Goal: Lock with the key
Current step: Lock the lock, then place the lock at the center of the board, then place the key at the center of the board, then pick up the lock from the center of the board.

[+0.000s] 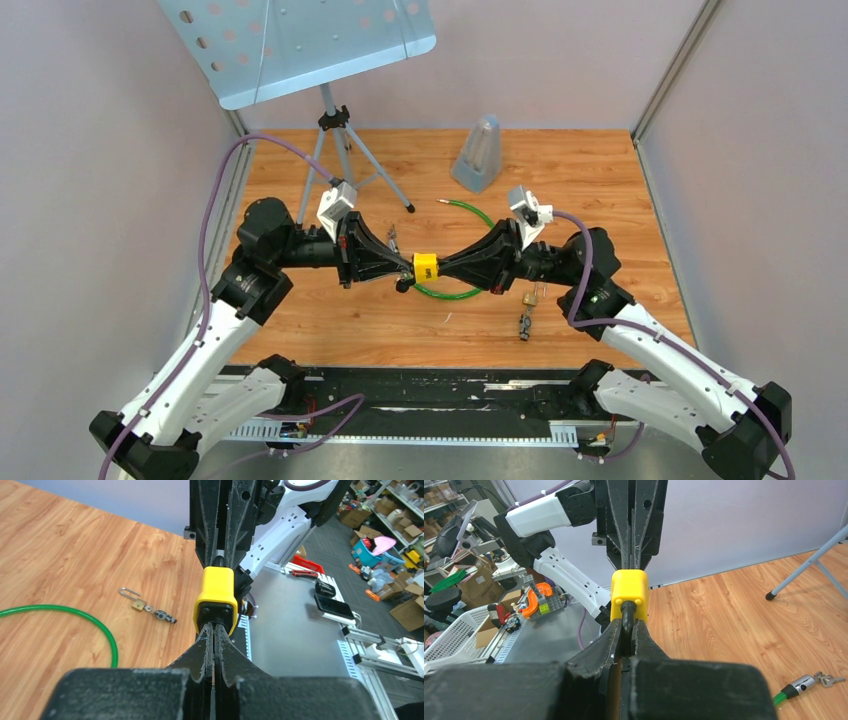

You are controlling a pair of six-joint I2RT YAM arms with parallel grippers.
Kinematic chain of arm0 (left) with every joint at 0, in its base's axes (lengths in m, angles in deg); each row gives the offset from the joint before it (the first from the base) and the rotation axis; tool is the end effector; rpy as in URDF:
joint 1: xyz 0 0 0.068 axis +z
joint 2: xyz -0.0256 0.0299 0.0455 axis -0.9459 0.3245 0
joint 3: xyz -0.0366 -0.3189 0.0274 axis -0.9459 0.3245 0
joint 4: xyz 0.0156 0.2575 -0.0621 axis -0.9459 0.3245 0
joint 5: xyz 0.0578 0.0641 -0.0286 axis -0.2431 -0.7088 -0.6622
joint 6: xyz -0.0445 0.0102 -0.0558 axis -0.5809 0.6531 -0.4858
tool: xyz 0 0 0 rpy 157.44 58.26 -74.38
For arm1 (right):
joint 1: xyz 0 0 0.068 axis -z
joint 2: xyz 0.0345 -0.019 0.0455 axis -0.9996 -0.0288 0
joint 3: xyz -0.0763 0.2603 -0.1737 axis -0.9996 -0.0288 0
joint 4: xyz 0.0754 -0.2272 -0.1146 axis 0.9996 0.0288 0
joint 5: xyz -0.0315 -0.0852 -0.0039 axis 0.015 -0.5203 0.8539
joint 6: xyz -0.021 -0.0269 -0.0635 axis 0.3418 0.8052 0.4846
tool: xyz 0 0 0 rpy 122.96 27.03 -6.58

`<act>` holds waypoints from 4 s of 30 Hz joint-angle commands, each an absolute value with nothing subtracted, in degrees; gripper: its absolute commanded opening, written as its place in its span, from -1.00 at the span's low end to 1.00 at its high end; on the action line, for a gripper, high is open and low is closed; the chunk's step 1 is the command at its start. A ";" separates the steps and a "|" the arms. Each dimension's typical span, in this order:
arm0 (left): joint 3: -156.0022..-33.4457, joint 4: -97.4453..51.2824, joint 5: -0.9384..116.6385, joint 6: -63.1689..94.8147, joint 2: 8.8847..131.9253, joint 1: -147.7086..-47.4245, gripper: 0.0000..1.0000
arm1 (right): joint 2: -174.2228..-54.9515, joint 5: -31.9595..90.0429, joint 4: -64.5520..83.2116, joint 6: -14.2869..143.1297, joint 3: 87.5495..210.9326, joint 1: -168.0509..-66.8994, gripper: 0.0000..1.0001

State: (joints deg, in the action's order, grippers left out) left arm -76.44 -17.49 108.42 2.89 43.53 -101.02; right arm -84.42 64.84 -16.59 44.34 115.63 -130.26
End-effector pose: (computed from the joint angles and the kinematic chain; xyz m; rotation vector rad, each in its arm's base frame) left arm 0.1121 -0.1235 0.4357 0.9644 1.4883 -1.4927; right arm 0.1137 0.1571 0.4117 -0.8909 1.2463 1.4661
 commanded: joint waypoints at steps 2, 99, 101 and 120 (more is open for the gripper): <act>-76.28 -13.77 104.90 9.48 42.47 -101.30 -1.00 | -83.41 60.58 -21.33 44.87 116.10 -129.42 -1.00; -68.24 19.55 29.31 -3.36 38.66 -87.77 0.95 | -140.80 38.83 14.32 32.98 145.96 -130.68 0.26; -67.93 19.65 30.83 -1.95 33.18 -87.77 0.99 | -134.05 34.06 17.72 32.64 140.34 -129.36 0.27; -69.71 21.54 48.70 -1.13 28.42 -87.77 1.00 | -107.30 -1.98 44.77 20.03 118.69 -117.44 0.48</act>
State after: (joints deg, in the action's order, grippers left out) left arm -70.89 24.10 44.09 -1.59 30.40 -88.06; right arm -107.61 4.56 39.54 25.74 121.16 -117.39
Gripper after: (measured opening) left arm 0.997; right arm 0.743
